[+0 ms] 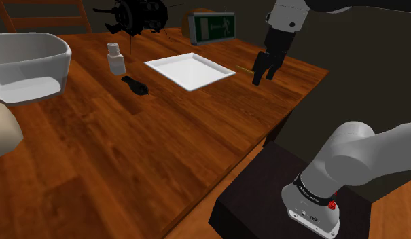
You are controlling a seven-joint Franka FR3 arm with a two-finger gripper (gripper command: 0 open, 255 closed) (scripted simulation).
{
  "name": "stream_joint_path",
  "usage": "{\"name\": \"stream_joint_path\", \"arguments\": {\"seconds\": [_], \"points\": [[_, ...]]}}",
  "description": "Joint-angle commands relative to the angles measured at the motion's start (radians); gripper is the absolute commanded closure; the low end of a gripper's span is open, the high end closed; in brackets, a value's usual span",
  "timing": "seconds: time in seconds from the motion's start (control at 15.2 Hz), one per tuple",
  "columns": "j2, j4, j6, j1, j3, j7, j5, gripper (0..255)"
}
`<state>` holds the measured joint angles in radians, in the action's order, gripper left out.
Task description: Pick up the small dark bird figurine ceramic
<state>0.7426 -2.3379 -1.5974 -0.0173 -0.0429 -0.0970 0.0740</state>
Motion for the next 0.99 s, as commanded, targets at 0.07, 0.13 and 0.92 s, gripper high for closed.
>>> {"name": "stream_joint_path", "arguments": {"seconds": [0.07, 0.13, 0.92], "points": [[-0.025, 0.016, -0.012, -0.005, -0.017, -0.020, 0.013, 0], [-0.052, 0.032, -0.023, -0.011, -0.033, -0.040, 0.025, 0], [-0.409, 0.322, -0.126, -0.049, -0.212, -0.277, 0.091, 0]]}}
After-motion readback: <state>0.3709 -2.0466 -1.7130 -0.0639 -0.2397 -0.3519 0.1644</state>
